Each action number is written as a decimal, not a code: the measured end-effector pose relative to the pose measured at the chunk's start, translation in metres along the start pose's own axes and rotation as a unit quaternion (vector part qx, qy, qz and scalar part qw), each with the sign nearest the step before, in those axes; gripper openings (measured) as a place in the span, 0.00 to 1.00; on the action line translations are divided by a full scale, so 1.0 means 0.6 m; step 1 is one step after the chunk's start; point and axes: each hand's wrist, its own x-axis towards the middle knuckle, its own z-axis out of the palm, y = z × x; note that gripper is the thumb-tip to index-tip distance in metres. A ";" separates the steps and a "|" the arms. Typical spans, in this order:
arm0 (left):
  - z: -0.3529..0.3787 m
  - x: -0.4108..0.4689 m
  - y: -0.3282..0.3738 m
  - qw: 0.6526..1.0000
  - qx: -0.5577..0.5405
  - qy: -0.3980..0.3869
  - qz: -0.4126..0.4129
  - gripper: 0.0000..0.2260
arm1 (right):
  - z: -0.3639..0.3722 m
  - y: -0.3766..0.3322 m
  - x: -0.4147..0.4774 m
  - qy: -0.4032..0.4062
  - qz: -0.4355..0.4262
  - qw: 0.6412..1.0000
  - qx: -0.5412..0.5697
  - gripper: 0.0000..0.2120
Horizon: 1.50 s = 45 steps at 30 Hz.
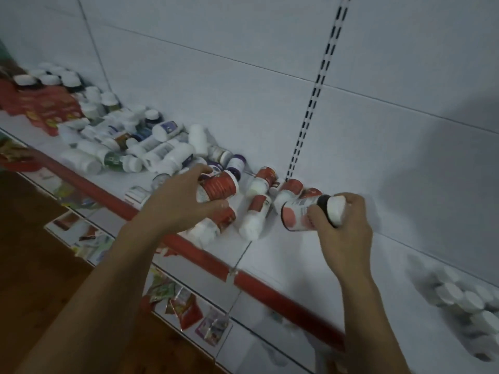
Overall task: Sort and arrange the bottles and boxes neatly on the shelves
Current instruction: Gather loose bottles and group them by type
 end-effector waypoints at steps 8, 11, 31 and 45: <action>-0.174 -0.101 -0.239 0.990 0.005 0.091 -0.109 0.29 | 0.207 -0.142 -0.038 0.028 -0.091 0.992 0.080 0.23; -0.235 -0.161 -0.330 0.978 -0.010 0.144 -0.151 0.28 | 0.314 -0.196 -0.069 0.011 -0.102 0.987 0.123 0.24; -0.512 -0.386 -0.806 0.832 0.031 0.369 -0.414 0.28 | 1.042 -0.568 -0.272 -0.326 -0.210 0.898 0.208 0.24; -0.729 -0.138 -1.073 0.807 -0.009 0.467 -0.360 0.30 | 1.403 -0.807 -0.194 -0.375 -0.242 0.872 0.201 0.24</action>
